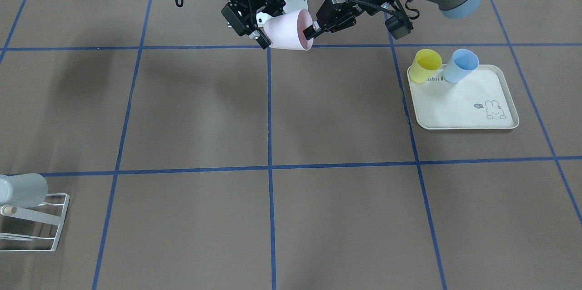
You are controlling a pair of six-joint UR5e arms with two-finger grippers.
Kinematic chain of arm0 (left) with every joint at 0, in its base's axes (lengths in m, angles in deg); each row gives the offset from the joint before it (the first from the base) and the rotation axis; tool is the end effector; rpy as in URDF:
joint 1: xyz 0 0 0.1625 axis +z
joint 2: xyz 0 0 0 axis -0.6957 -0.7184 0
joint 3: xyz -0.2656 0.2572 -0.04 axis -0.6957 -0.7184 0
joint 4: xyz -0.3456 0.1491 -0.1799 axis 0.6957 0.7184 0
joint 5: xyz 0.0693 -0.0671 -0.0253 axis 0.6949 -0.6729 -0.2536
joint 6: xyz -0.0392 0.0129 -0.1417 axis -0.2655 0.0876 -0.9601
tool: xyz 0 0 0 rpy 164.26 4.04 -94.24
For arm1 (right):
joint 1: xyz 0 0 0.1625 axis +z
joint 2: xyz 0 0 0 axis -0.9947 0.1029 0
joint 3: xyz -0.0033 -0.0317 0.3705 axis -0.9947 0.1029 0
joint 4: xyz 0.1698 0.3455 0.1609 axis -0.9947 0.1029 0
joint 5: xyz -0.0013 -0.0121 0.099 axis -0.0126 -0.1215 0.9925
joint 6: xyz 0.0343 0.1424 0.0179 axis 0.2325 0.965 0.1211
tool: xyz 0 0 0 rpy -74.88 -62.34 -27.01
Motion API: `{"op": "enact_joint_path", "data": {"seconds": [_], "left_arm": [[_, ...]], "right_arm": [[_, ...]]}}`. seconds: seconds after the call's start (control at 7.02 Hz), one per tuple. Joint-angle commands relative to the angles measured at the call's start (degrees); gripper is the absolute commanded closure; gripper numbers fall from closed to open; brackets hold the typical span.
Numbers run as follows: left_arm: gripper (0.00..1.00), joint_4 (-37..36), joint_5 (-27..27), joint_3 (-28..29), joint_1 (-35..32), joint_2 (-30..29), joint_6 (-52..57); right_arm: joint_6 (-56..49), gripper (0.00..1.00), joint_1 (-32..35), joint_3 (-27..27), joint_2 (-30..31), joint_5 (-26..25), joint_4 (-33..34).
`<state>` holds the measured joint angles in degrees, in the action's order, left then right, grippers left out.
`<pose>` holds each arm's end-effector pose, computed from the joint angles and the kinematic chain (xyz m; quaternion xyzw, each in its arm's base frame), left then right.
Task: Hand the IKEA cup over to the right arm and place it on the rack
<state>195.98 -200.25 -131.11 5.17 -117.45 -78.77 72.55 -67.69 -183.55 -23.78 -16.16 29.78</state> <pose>0.3824 -0.3932 0.1277 -0.0833 0.7512 -0.1989 0.6238 -0.4753 -0.3408 0.0697 0.6340 -0.3667 -0.2300 0.6409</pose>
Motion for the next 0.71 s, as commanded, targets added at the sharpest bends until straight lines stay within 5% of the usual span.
{"op": "enact_joint_path", "data": {"seconds": [0.0,0.14,0.28,0.43,0.57], "left_arm": [[1.00,0.0,0.0,0.0,0.0,0.0,0.0],[1.00,0.0,0.0,0.0,0.0,-0.1,0.4],[0.83,0.0,-0.1,0.0,0.0,-0.2,1.6],[0.15,0.0,-0.1,-0.1,-0.1,-0.2,5.1],[0.00,0.0,-0.2,-0.3,-0.4,-0.1,7.1]], "right_arm": [[0.1,0.56,-0.1,0.0,0.0,-0.1,0.1],[0.1,0.61,-0.1,0.0,0.0,-0.1,0.1],[0.1,0.64,0.0,0.0,0.0,-0.1,0.1],[0.0,0.65,0.0,0.1,0.0,-0.1,0.1],[0.0,0.66,0.1,0.1,0.0,-0.1,0.1]]}}
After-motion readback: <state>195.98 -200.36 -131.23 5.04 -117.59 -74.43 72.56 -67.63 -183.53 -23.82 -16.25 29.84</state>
